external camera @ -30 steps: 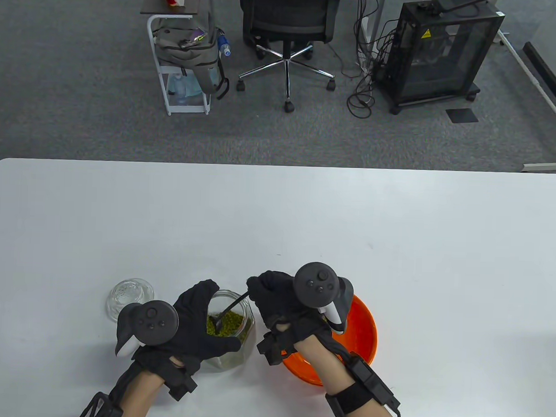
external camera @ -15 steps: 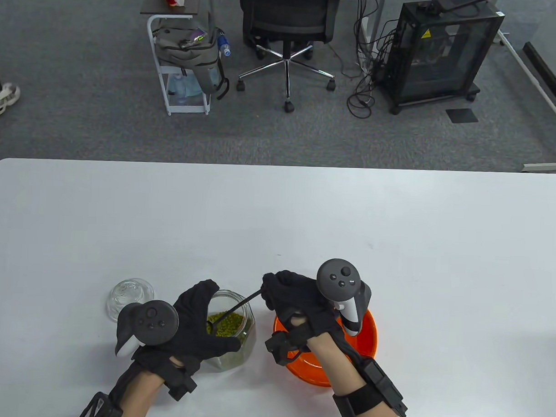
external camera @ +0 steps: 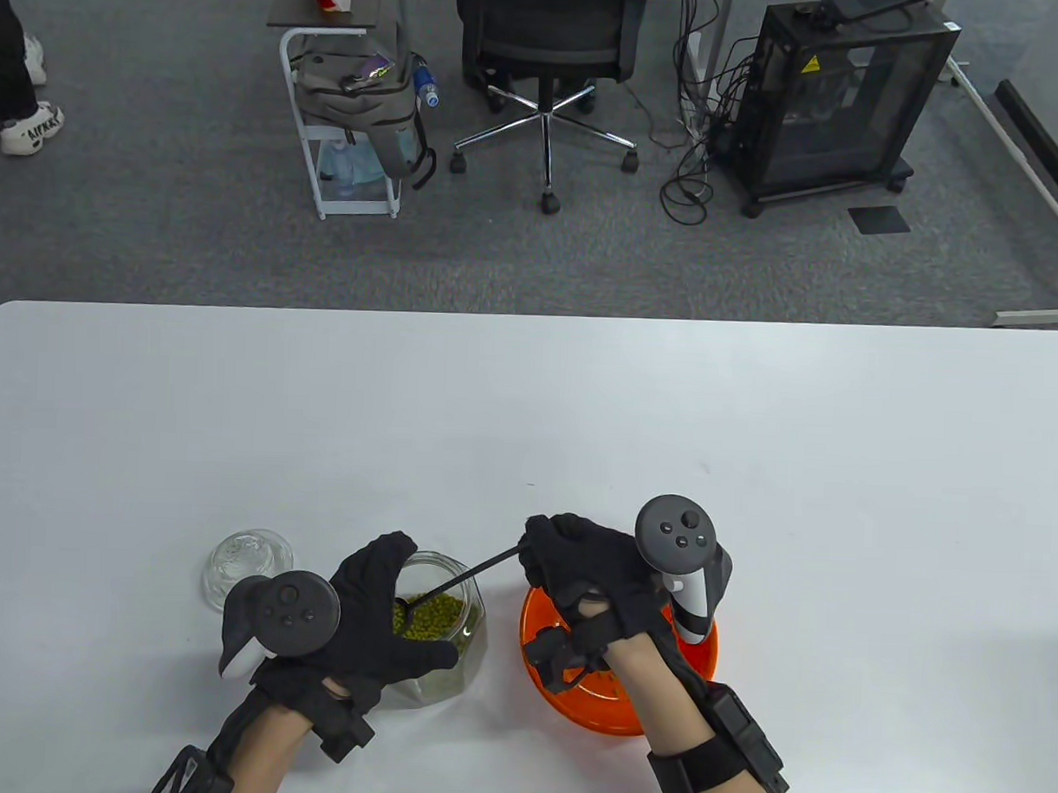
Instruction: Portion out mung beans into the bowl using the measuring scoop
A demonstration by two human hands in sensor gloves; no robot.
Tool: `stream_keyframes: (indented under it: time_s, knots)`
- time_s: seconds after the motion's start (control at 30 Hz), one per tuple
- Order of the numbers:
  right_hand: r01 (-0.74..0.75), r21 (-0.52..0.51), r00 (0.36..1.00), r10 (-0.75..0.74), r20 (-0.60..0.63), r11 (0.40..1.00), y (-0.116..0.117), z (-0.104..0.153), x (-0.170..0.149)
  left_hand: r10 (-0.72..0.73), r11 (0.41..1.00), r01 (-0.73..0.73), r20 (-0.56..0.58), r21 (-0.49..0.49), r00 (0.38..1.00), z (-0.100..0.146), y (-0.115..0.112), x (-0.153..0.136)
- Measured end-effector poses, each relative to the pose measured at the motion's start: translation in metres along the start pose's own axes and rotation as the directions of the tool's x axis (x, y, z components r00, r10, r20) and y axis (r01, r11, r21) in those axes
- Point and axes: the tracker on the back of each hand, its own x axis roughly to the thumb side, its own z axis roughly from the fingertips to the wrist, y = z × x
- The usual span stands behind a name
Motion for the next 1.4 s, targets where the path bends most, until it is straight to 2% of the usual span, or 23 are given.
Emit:
stream_keyframes:
  time_s: [0.87,1.07,1.4]
  knots:
    - [0.157,-0.055,0.987,-0.158,-0.015,0.986,-0.052,0.008,-0.016,0.003,1.0,-0.003,-0.001,0.001,1.0,0.0,0.0,0.0]
    - [0.242,-0.042,0.969,-0.244,-0.029,0.969,-0.065,0.01,-0.022,0.003,1.0,-0.003,-0.001,0.001,1.0,0.0,0.0,0.0]
    - [0.32,-0.066,0.946,-0.323,-0.033,0.945,-0.1,0.016,-0.037,0.003,1.0,-0.003,-0.002,0.002,1.0,0.0,0.0,0.0]
